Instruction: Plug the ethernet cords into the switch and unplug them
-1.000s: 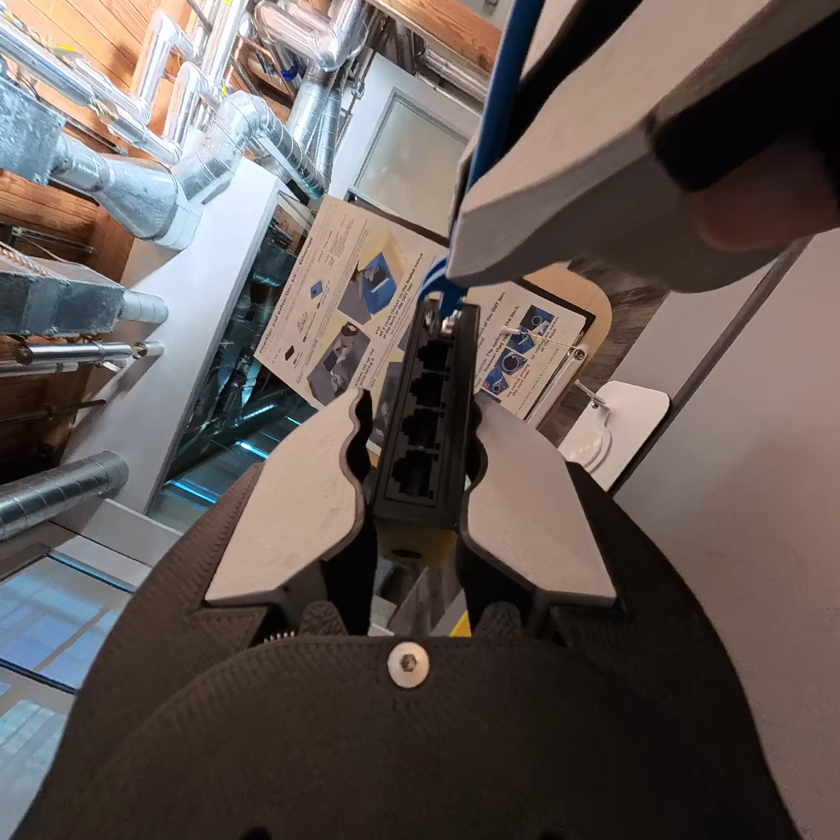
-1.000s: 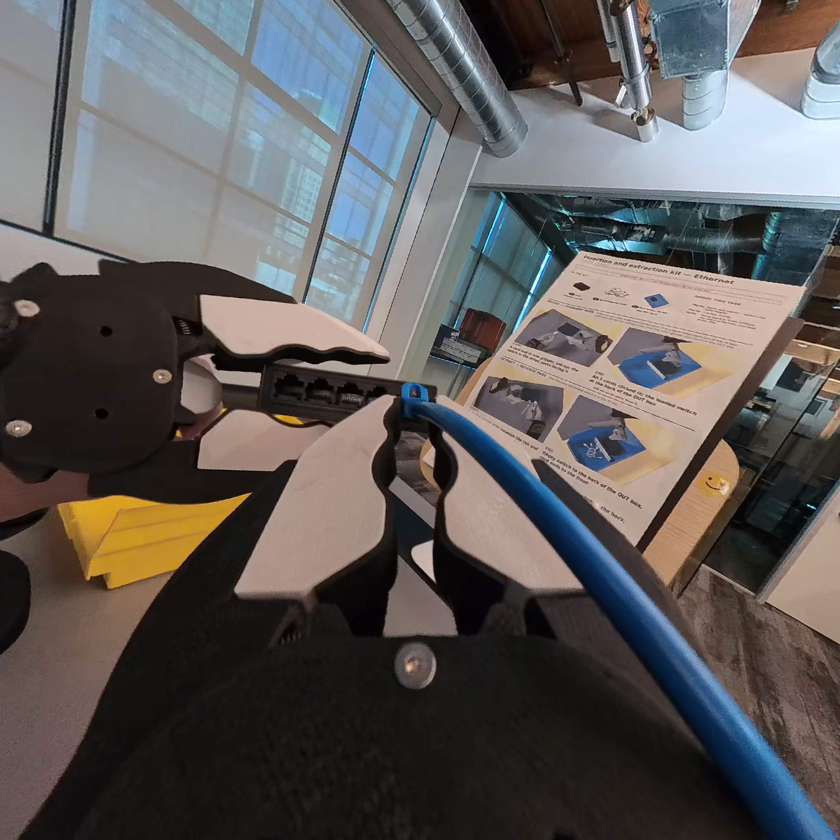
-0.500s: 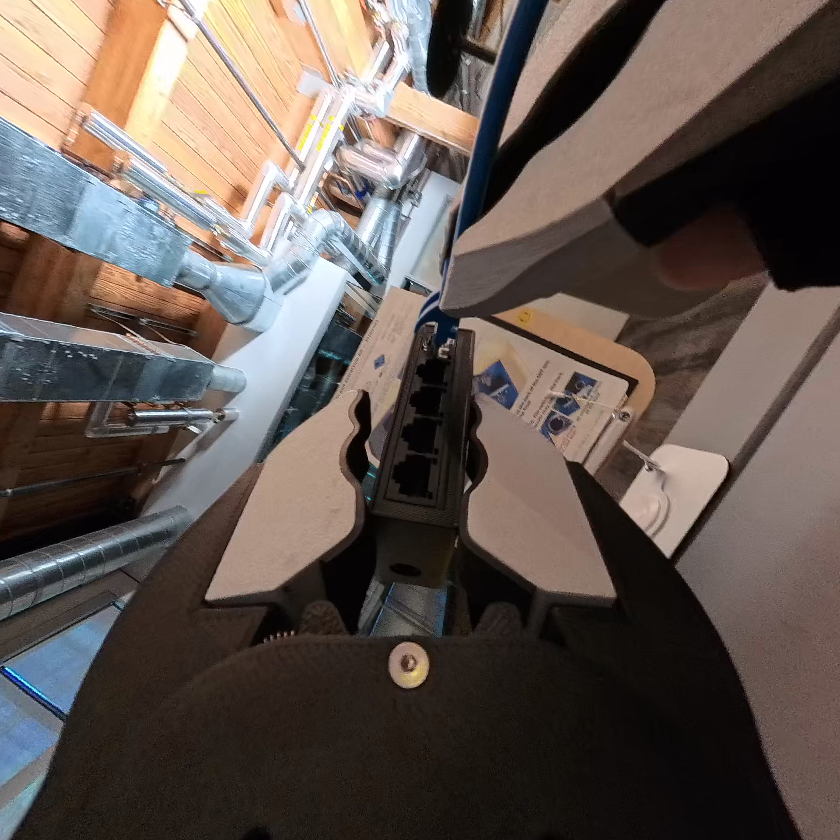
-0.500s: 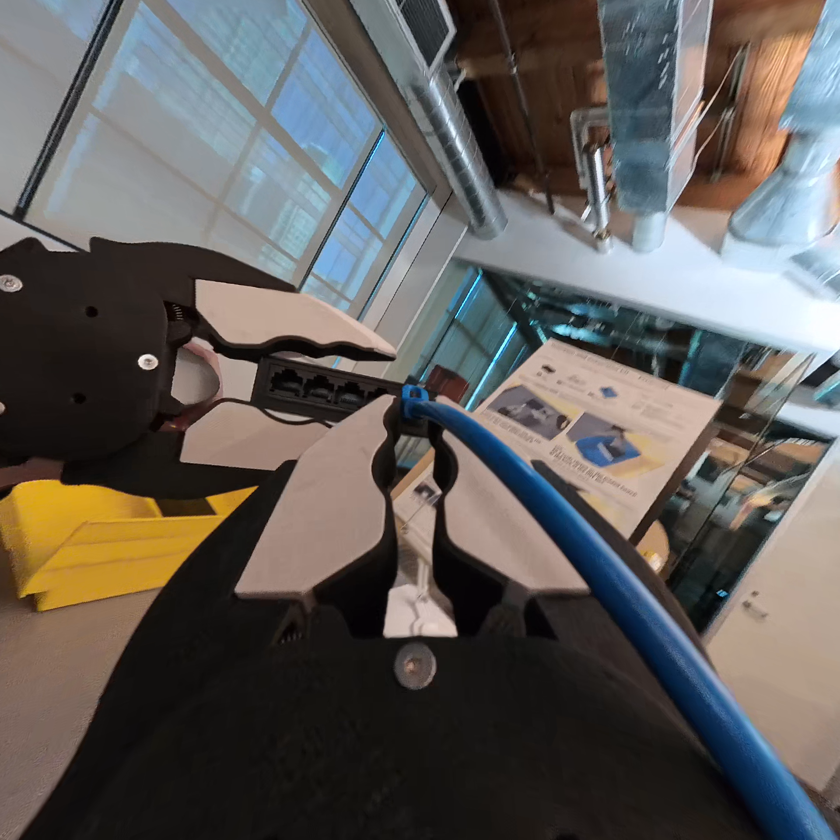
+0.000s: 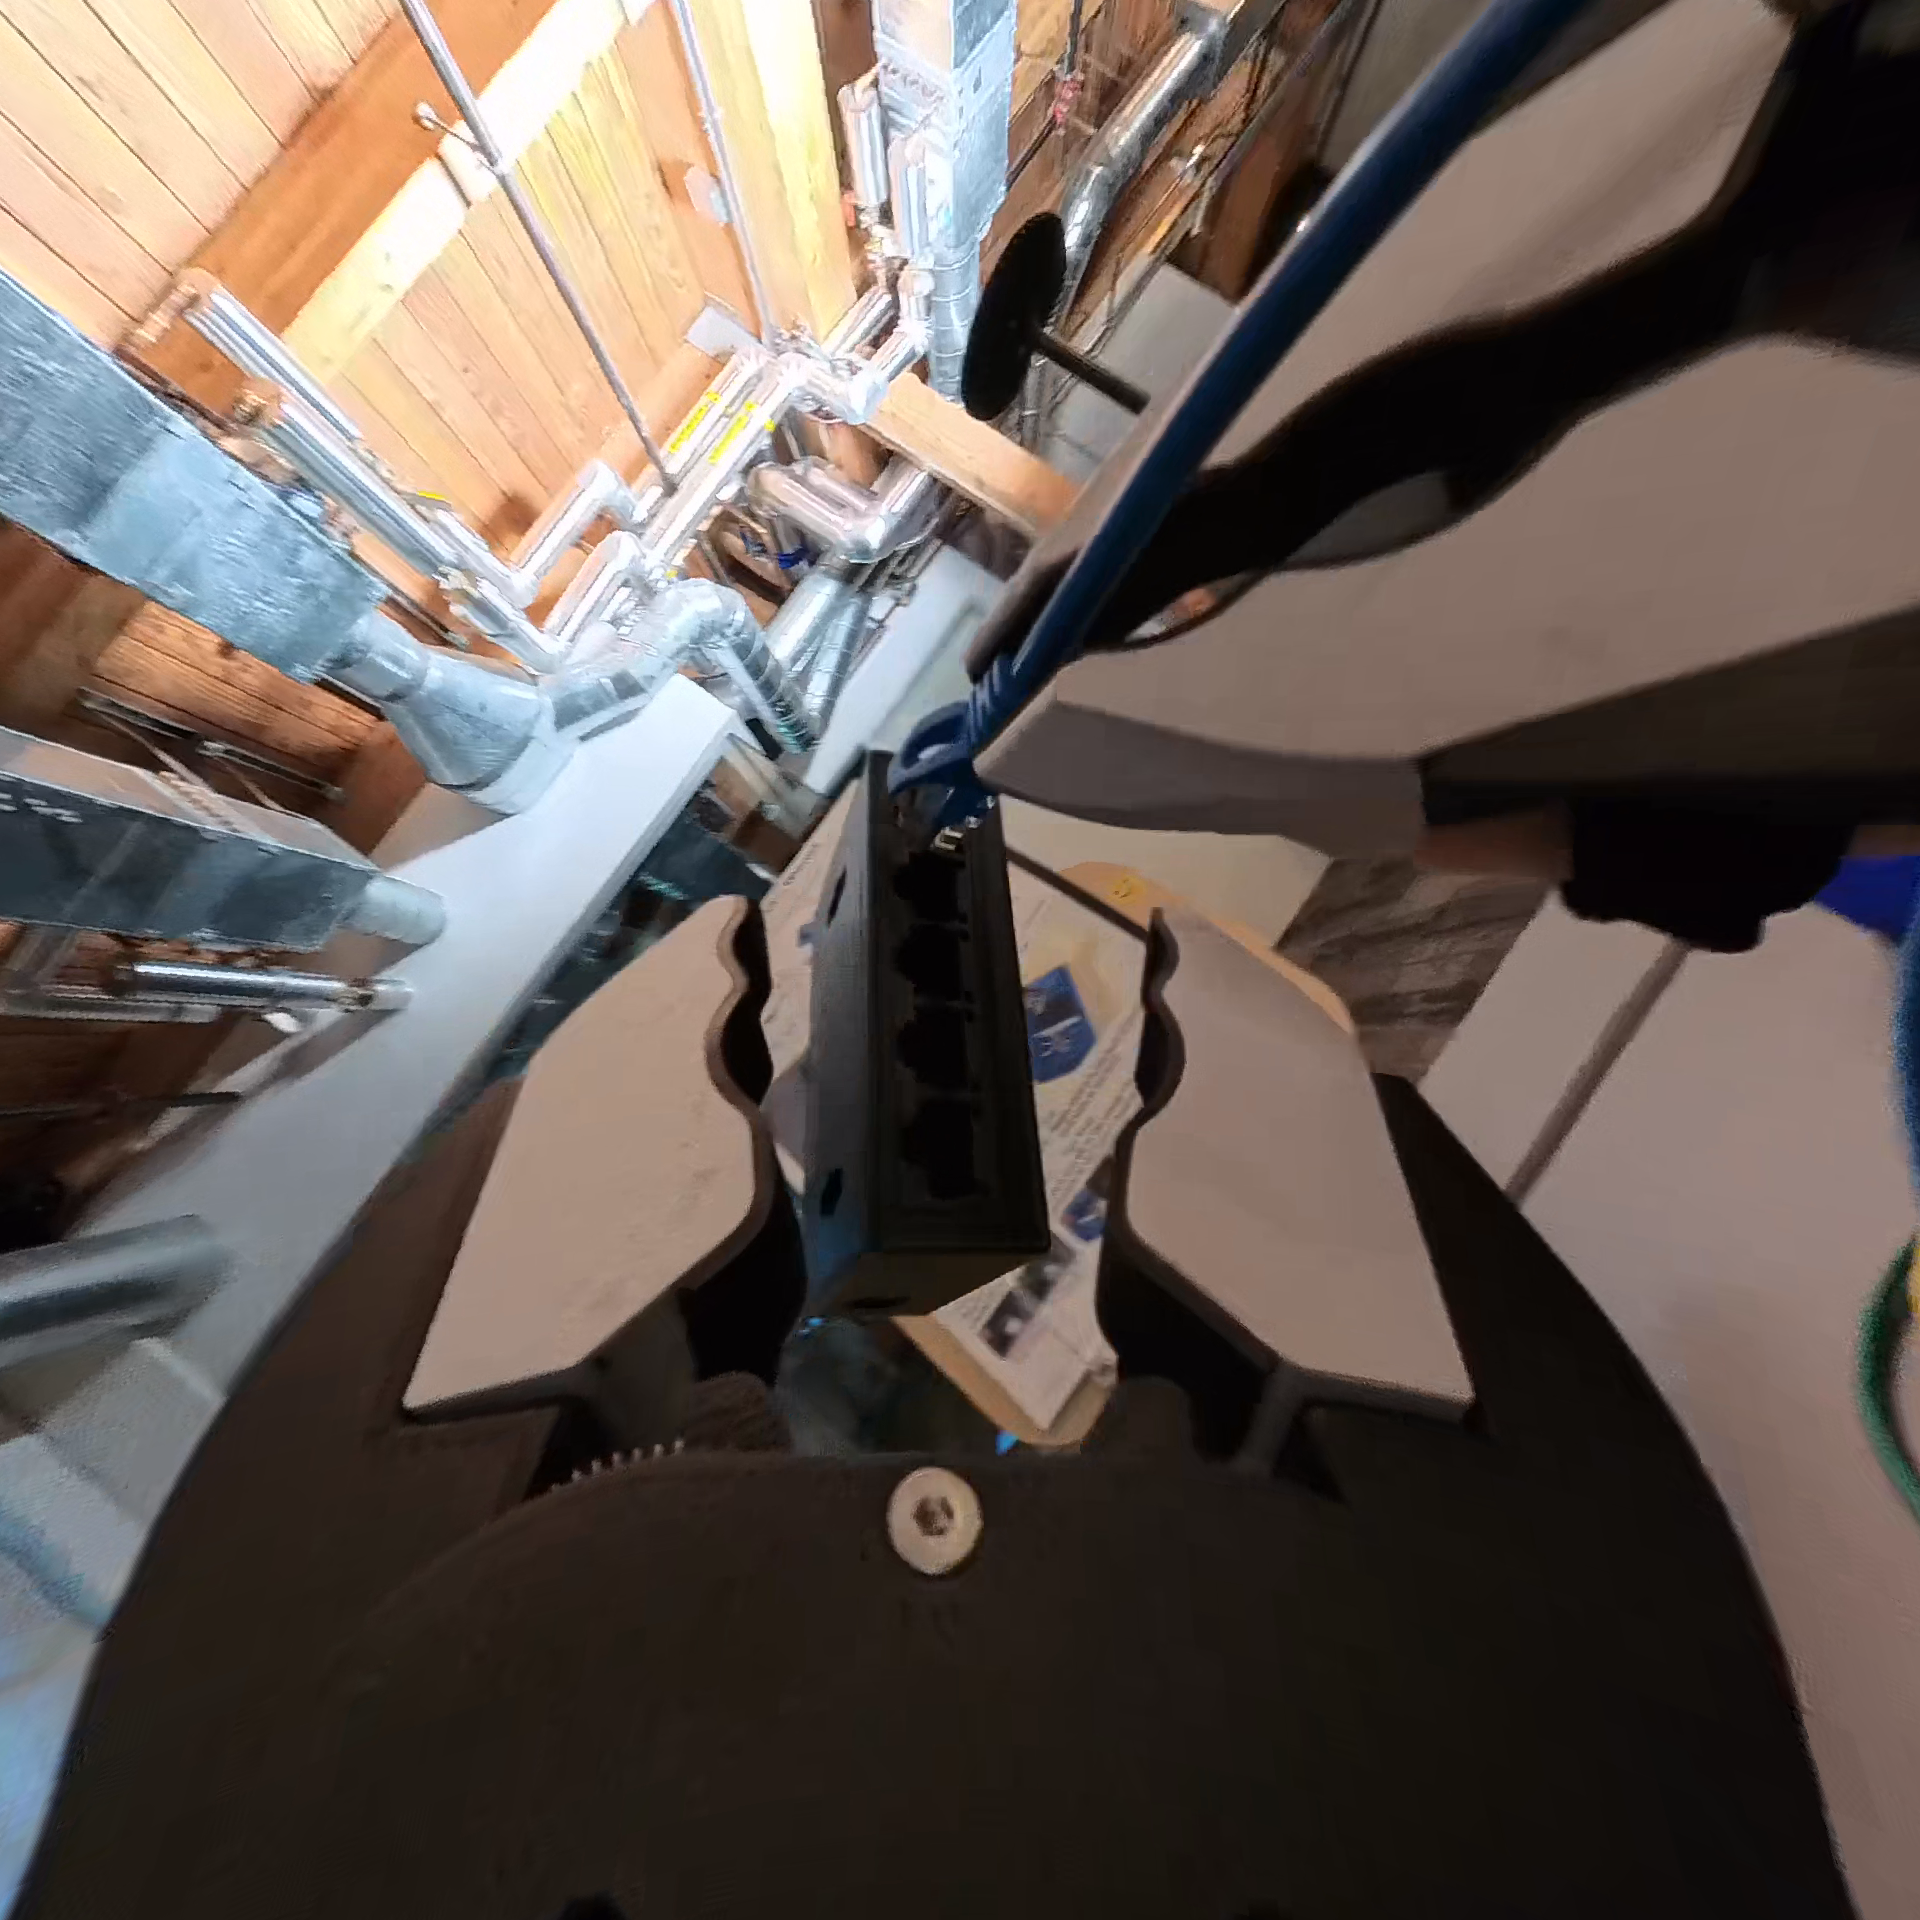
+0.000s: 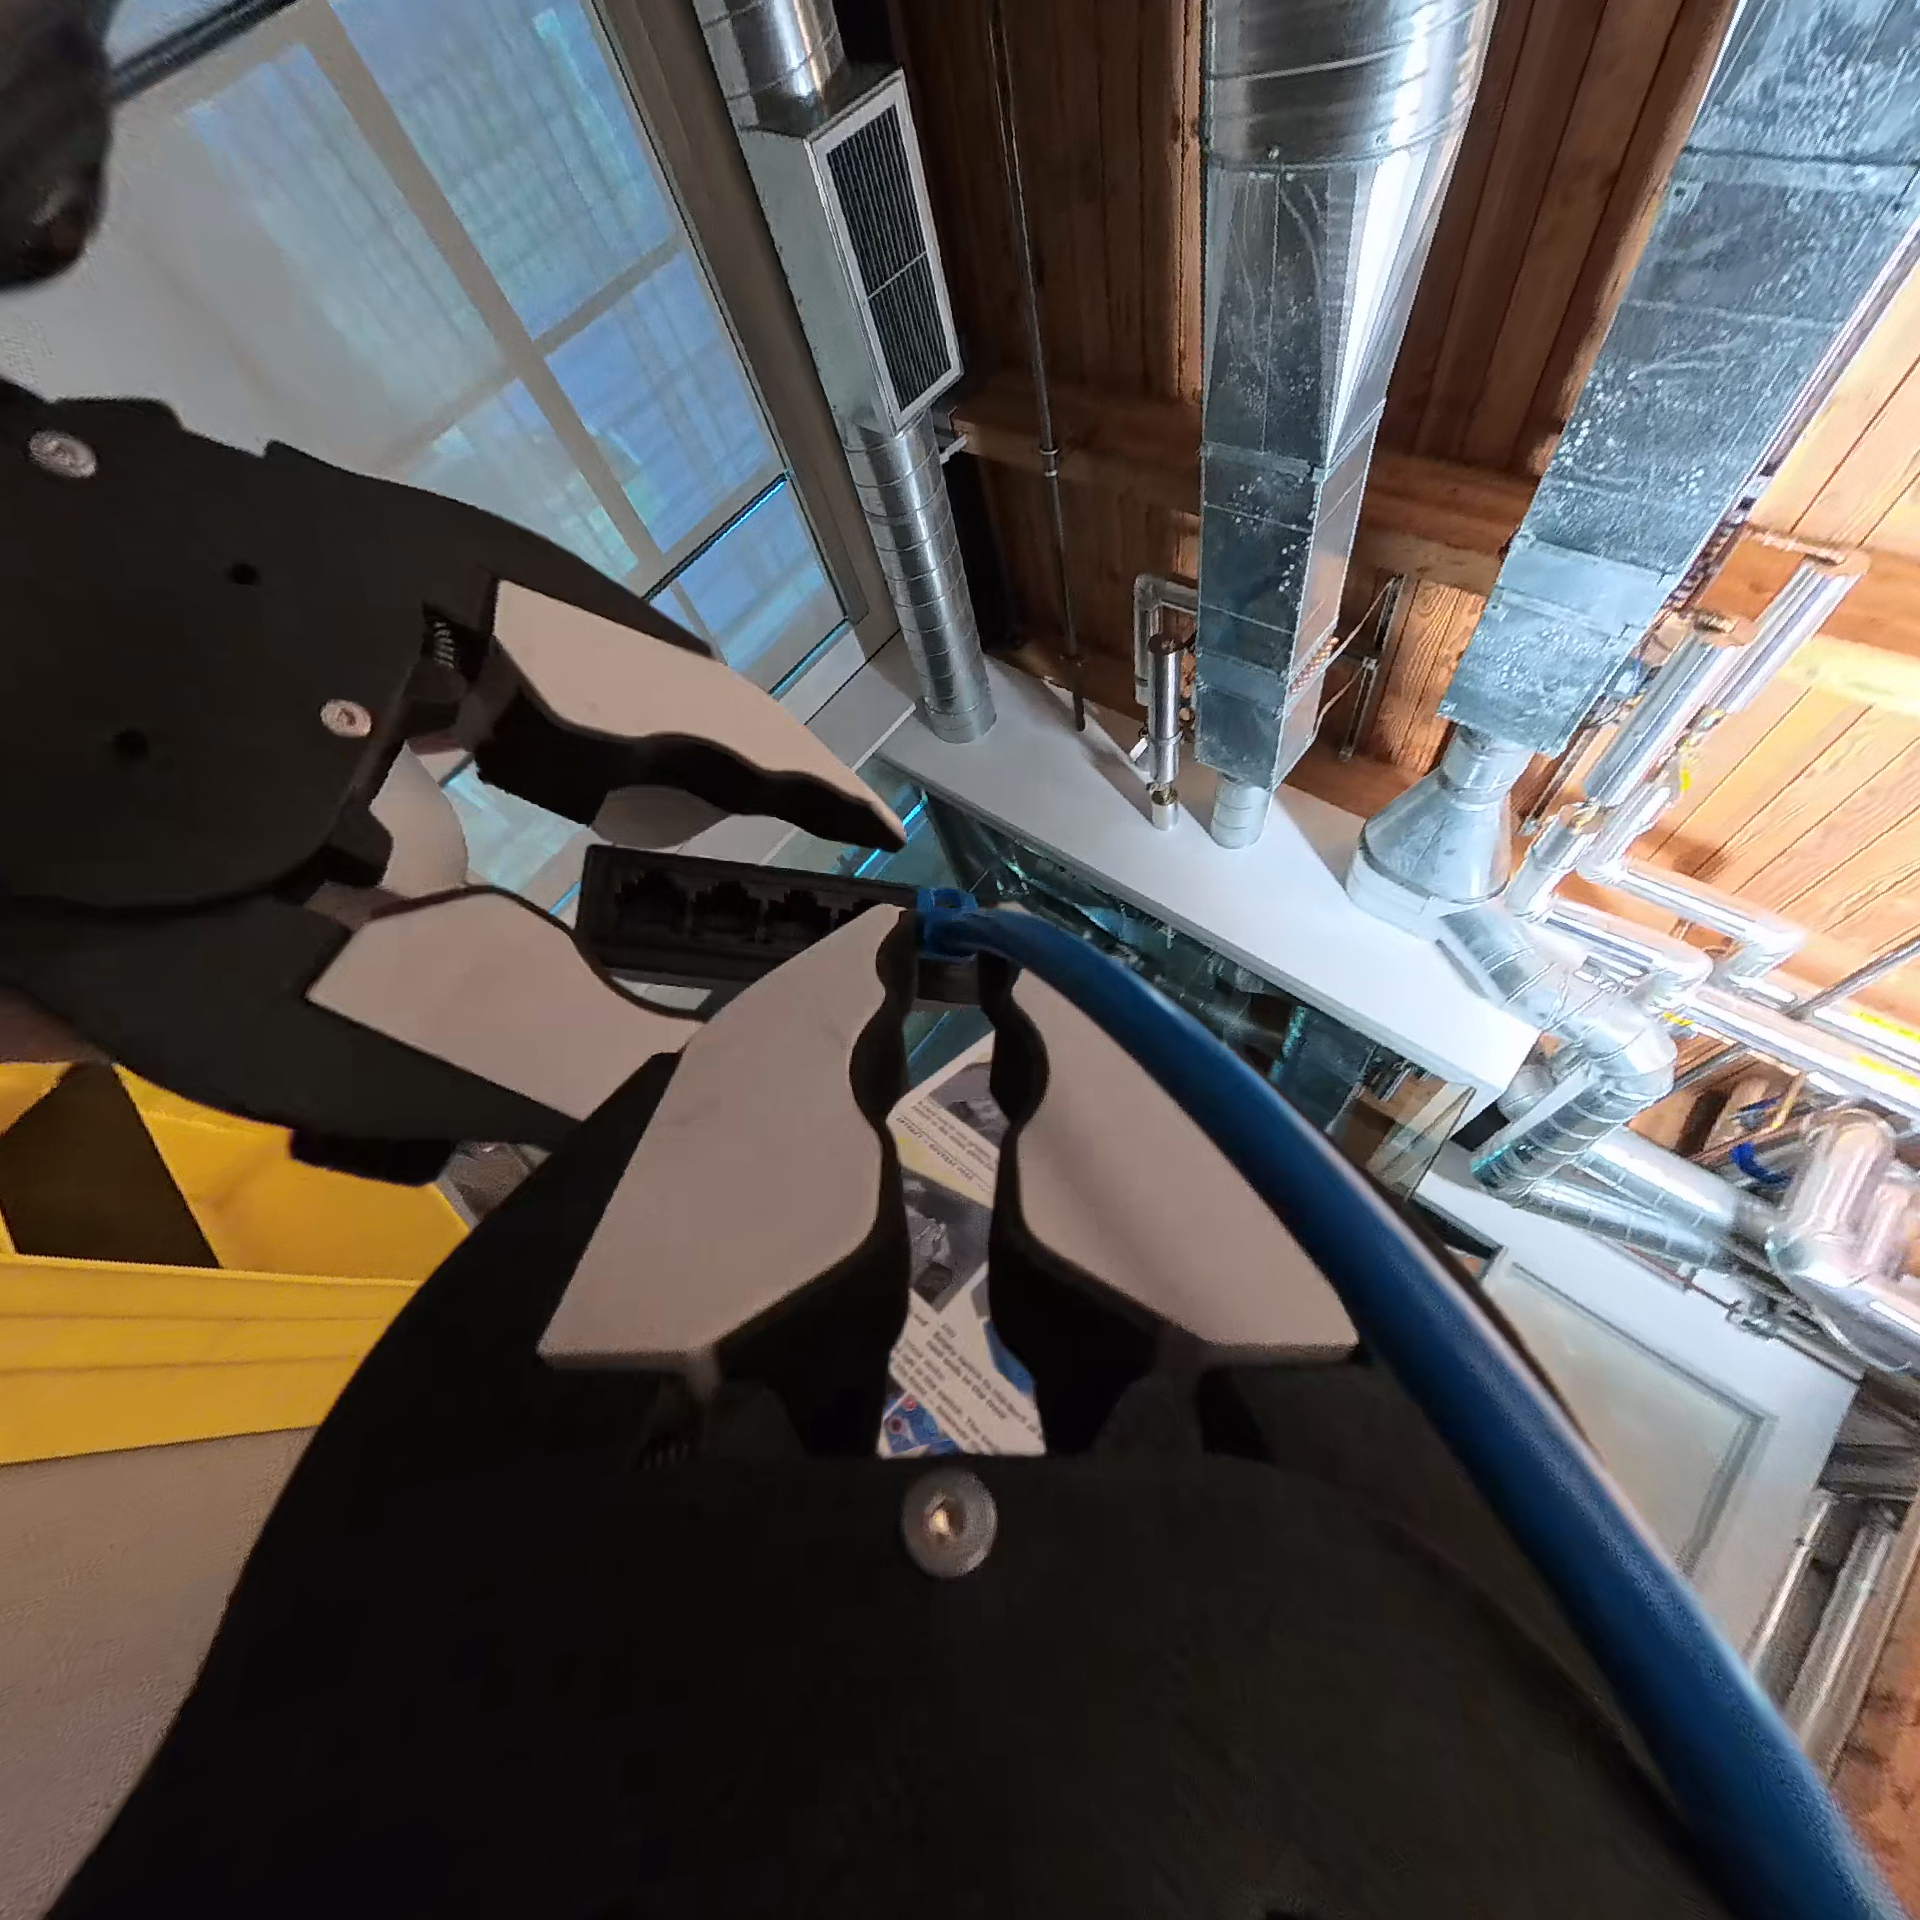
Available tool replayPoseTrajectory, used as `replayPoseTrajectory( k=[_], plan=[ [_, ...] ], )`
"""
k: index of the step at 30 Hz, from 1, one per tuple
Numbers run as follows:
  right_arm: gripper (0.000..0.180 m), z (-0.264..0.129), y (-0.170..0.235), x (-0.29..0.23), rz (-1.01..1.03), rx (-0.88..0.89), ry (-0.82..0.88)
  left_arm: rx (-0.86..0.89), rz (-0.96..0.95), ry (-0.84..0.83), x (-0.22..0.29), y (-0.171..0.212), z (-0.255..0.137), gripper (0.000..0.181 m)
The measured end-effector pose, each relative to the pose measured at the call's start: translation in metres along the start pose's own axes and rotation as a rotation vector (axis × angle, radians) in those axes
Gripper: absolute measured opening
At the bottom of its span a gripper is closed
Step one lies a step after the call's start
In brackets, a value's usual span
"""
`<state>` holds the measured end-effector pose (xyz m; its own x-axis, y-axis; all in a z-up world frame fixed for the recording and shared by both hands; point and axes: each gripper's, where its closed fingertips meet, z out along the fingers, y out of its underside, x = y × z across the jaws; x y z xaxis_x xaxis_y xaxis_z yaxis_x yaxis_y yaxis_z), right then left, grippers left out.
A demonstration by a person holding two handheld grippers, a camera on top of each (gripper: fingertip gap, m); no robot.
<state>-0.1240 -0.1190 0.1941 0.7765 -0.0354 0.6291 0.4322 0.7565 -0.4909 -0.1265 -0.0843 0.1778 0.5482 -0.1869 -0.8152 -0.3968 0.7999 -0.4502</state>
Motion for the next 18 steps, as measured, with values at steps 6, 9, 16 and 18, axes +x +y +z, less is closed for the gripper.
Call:
replayPoseTrajectory(
  k=[6, 9, 16, 18],
  plan=[
    [0.011, -0.004, -0.006, 0.012, -0.076, 0.013, 0.048, 0.078, -0.295, 0.177, -0.010, -0.010, -0.012, 0.088],
    [0.010, -0.007, -0.012, 0.018, -0.098, 0.035, 0.075, 0.122, -0.620, 0.325, -0.015, -0.008, -0.014, 0.094],
    [0.010, -0.007, -0.015, 0.013, -0.138, 0.043, 0.079, 0.134, -1.175, 0.538, 0.005, 0.002, 0.002, 0.091],
    [0.010, -0.006, -0.013, 0.010, -0.151, 0.033, 0.075, 0.176, -1.255, 0.608, 0.010, -0.001, 0.003, 0.077]
  ],
)
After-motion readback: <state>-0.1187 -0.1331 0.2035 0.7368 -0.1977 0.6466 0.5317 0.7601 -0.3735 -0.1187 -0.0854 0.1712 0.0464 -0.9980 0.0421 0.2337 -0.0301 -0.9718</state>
